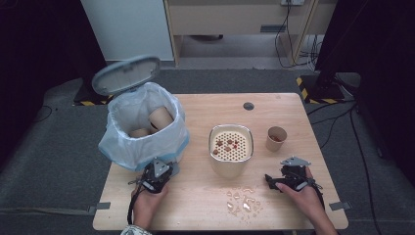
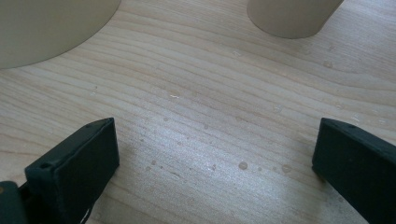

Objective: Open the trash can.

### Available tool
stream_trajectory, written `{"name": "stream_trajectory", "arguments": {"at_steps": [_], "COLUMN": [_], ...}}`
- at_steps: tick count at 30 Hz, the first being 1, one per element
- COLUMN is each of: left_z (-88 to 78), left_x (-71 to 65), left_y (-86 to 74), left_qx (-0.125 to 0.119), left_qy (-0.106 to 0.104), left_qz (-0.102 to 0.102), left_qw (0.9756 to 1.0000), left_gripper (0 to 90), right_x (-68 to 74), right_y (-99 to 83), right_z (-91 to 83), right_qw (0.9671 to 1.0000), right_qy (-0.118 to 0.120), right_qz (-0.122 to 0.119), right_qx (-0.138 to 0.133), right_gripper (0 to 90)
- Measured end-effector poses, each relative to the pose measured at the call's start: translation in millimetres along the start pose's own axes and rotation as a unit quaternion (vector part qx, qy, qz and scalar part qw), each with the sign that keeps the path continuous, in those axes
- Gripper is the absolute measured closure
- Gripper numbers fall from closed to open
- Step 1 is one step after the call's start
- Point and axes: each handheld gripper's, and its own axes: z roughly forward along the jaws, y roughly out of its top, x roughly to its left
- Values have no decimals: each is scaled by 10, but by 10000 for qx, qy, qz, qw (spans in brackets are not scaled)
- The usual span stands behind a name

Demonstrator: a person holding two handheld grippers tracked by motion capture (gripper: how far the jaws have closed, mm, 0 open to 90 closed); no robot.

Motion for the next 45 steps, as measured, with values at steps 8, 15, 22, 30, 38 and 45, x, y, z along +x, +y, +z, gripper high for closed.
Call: {"name": "stream_trajectory", "arguments": {"at_steps": [8,15,22,30,38,45], "left_z": [2,2,3,3,3,3], "left_x": [9,6,12,11,9,8], "left_y": [-3,0,-1,1,1,1], "left_qx": [-3,10,4,9,13,13], "left_qy": [-24,-16,-37,-36,-25,-24], "left_qz": [-43,-6,-25,-20,-14,-10], "left_qw": [10000,10000,10000,10000,10000,10000], "left_gripper": [875,874,875,875,875,874], "right_x": [2,-5,-25,-41,-74,-128], "right_y": [2,9,40,80,162,266], "right_z": [1,2,-32,-126,-203,-300], "right_qw": [10000,10000,10000,9998,9992,9989], "right_qy": [-13,24,61,-38,-210,-259], "right_qz": [14,-8,-9,70,170,172], "right_qx": [-1,24,34,-198,-309,-351], "right_gripper": [8,8,42,64,77,83]}}
